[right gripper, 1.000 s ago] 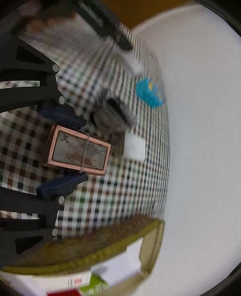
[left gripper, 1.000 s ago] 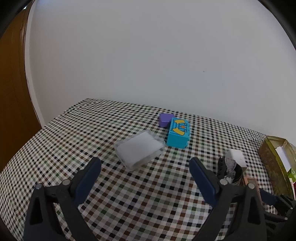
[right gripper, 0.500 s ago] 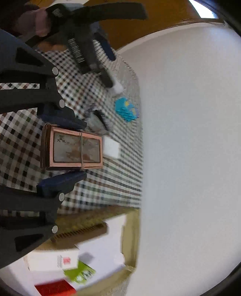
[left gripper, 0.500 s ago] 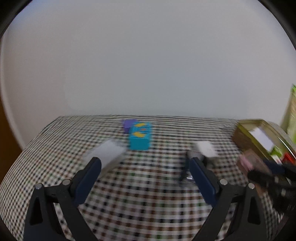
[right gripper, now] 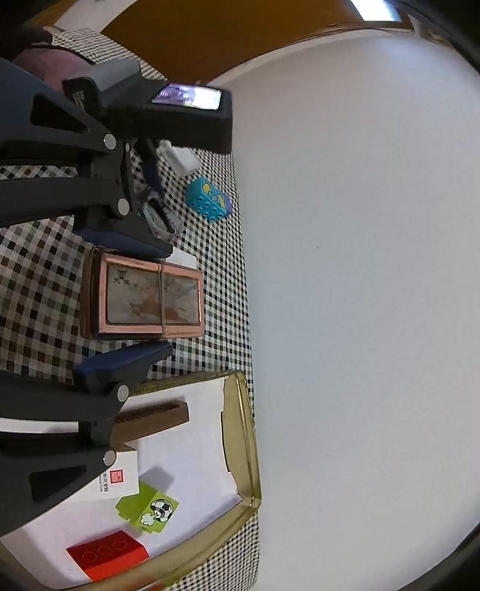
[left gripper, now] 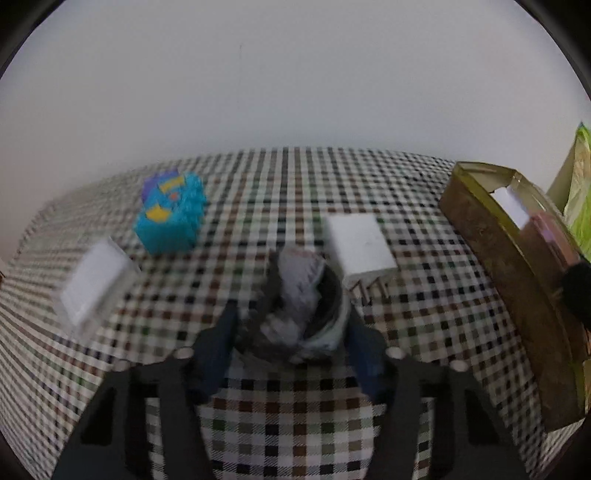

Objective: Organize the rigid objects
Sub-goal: 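Grasp the copper picture frame with the right tool while the left grasps the grey pouch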

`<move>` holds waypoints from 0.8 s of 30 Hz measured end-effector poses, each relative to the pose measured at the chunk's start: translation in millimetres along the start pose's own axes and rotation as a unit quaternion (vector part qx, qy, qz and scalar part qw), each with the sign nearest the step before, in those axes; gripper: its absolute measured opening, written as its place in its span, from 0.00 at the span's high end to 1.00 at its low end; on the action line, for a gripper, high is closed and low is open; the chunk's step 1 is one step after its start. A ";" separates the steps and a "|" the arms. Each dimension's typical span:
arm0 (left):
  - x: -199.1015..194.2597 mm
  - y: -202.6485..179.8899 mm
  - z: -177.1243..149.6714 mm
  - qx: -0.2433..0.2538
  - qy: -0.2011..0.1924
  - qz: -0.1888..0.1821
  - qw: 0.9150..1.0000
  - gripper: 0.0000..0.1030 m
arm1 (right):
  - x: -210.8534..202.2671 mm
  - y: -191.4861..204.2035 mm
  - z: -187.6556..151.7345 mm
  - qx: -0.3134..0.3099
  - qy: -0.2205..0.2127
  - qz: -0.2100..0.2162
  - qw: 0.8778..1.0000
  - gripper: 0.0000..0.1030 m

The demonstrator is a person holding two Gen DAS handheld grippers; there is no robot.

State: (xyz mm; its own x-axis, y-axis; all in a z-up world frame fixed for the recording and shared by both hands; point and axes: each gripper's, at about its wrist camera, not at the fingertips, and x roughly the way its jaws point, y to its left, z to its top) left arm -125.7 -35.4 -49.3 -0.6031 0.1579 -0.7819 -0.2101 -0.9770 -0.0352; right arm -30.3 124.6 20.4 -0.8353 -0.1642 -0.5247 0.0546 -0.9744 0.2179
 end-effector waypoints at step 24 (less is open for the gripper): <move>-79.3 -1.2 -20.2 -0.092 -0.194 -0.003 0.977 0.54 | -54.2 -42.6 17.1 0.030 -0.072 0.010 0.997 0.52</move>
State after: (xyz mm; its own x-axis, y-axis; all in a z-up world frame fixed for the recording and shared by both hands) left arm -62.1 -49.6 0.3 -0.8561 0.1714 -0.4876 -0.0947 -0.9794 -0.1781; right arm 3.3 177.6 53.6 -0.9048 -0.1557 -0.3963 0.0431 -0.9595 0.2786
